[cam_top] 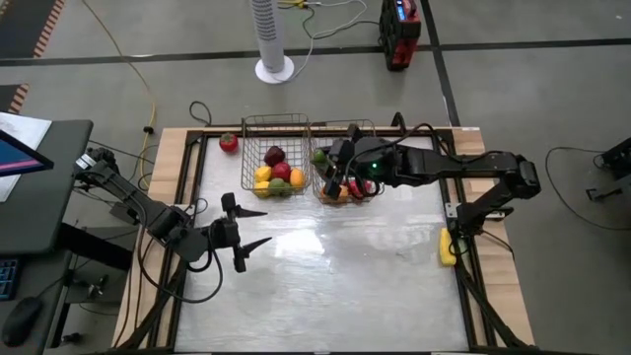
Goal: Sort produce into baskets
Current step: Put the cucumber into the right wire basket, then put the corn into the right wire basket
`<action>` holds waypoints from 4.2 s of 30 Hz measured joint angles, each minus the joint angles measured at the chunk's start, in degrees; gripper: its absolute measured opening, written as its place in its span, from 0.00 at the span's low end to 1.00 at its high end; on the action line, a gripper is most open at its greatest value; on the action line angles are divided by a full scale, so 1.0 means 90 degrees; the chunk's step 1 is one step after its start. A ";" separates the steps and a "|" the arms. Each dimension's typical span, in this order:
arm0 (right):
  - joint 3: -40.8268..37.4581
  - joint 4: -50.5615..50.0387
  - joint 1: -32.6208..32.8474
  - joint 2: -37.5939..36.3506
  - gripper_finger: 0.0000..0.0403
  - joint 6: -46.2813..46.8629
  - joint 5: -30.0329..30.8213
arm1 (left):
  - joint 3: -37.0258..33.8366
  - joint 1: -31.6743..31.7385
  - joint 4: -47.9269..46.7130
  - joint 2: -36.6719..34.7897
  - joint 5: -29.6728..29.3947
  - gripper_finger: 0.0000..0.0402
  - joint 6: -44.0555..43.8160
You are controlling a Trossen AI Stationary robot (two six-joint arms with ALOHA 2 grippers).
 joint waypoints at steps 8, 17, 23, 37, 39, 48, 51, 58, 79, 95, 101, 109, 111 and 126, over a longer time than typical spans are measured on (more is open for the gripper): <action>0.0000 -0.0010 -0.0001 0.0000 0.43 0.0012 -0.0011 | 0.0000 0.0001 0.0000 0.0000 0.0000 0.67 0.0001; 0.0000 -0.0012 -0.0001 0.0000 0.43 0.0017 -0.0011 | 0.0000 0.0000 -0.0001 0.0000 -0.0004 0.67 0.0008; 0.0000 -0.0112 -0.0001 0.0000 0.43 0.0019 -0.0014 | 0.0000 -0.0001 -0.0002 0.0000 -0.0005 0.67 0.0010; 0.0000 -0.0287 -0.0001 0.0000 0.43 -0.0556 -0.0019 | 0.0000 -0.0002 -0.0002 0.0000 -0.0005 0.67 0.0010; 0.0000 -0.0498 -0.0001 0.0000 0.43 -0.1224 -0.0024 | 0.0000 0.0000 -0.0002 0.0000 -0.0007 0.67 0.0008; -0.0197 -0.0940 -0.0278 -0.0002 0.56 -0.1868 0.0189 | 0.0000 -0.0002 0.0000 0.0000 -0.0010 0.67 0.0006; -0.0197 -0.1266 -0.0420 -0.0002 0.64 -0.1521 0.0202 | 0.0000 0.0000 -0.0002 0.0001 -0.0010 0.67 0.0003; -0.0194 -0.3475 -0.0362 -0.0005 0.70 -0.0248 0.0097 | 0.0000 -0.0002 -0.0012 0.0000 -0.0010 0.67 0.0013; -0.2693 -0.7585 0.1733 -0.0029 0.70 0.5186 -0.3661 | 0.0000 -0.0002 -0.0073 0.0000 0.0272 0.67 -0.0155; -0.4443 -0.6898 0.2201 -0.0036 0.70 0.5469 -0.4802 | 0.0000 -0.0002 -0.0092 0.0000 0.0274 0.67 -0.0126; -0.4466 -0.6389 0.2270 -0.0024 0.70 0.5618 -0.4938 | 0.0000 -0.0002 -0.0093 0.0000 0.0274 0.67 -0.0130; -0.4466 -0.6498 0.2416 -0.0024 0.70 0.6351 -0.5215 | 0.0000 -0.0001 -0.0095 0.0000 0.0274 0.67 -0.0129; -0.4466 -0.6485 0.2539 -0.0024 0.70 0.6670 -0.5402 | 0.0000 -0.0002 -0.0093 0.0000 0.0274 0.67 -0.0130; -0.4466 -0.6305 0.3296 -0.0024 0.70 0.8432 -0.5352 | 0.0000 -0.0002 -0.0093 0.0000 0.0275 0.67 -0.0150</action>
